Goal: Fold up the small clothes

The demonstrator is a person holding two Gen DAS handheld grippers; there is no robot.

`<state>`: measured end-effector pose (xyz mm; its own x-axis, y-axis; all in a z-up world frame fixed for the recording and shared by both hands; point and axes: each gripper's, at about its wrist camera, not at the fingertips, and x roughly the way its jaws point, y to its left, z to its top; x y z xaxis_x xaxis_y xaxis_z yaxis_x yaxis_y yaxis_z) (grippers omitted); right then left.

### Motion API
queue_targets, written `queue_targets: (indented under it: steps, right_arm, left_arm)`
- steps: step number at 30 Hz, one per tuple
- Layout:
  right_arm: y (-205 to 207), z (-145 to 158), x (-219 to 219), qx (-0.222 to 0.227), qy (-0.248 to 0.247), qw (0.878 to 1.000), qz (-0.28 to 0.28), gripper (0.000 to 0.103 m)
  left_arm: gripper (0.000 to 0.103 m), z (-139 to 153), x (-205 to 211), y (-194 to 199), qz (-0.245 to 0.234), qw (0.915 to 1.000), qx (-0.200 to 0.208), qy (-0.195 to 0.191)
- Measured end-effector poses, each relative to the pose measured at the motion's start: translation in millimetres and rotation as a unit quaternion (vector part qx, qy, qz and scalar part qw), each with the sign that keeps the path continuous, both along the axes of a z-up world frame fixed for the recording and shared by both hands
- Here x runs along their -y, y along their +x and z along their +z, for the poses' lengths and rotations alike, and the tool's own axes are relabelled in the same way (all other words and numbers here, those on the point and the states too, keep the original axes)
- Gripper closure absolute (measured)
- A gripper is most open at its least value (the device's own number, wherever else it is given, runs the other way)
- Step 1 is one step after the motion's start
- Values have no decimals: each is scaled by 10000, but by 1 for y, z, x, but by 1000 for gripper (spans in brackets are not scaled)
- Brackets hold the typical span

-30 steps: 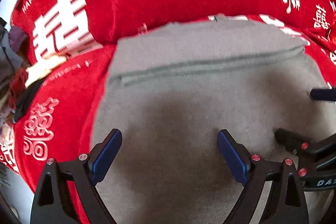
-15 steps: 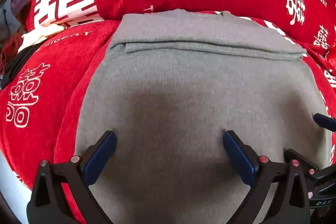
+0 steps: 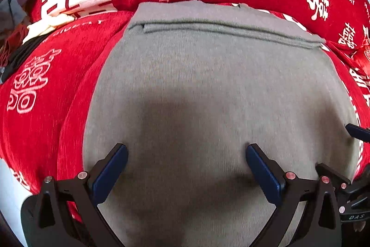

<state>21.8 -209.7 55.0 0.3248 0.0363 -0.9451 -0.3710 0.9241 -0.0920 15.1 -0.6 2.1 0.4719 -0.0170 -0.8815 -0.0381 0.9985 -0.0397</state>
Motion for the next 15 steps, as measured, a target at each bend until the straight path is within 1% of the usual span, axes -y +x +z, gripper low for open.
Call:
queue_targets:
  steps: [2,4,5,6,7,8,9,10,11,13,15]
  right_arm:
    - [-10,0,2,36,-23,10000,54,1]
    - [-17,-1,4,-44,-25,9999,123,1]
    - [-21,-4,1,-169,-257,9990,320,1]
    - [-25,-4,-3,-185,-445,9974,532,0]
    - [-28,-2,-6,-309,-602,9952,712,0]
    - [-27,2,-6,-378,-541,9951,740,0]
    - [-25,8,-5,-369,-425,9956,744,0]
    - [-19,15,-5,-279,-326,9964,732,0]
    - [-11,21,-5,-161,-302,9970,698,0]
    - [18,29,-5,28,-212,9988,444,0]
    - [43,28,-4,-86,48,9999,108,0]
  left_arm:
    - [0,-1,2,-8,-90,9999,-113,57]
    - [1,0,0,-11,-158,9992,-367,25]
    - [1,3,-2,-11,-180,9987,-463,-61]
    - [1,7,-4,-9,-197,9986,-476,-143]
    - [1,14,-7,-7,-164,9991,-355,-178]
    - [1,21,-8,-3,-108,9997,-185,-103]
    - [1,25,-8,1,-75,9999,-110,-41]
    - [1,30,-8,9,-52,10000,-57,-15]
    - [1,33,-8,20,-24,10000,-51,-80]
    - [1,35,-6,40,23,9996,-81,-285]
    - [1,29,-1,59,46,9990,-210,-385]
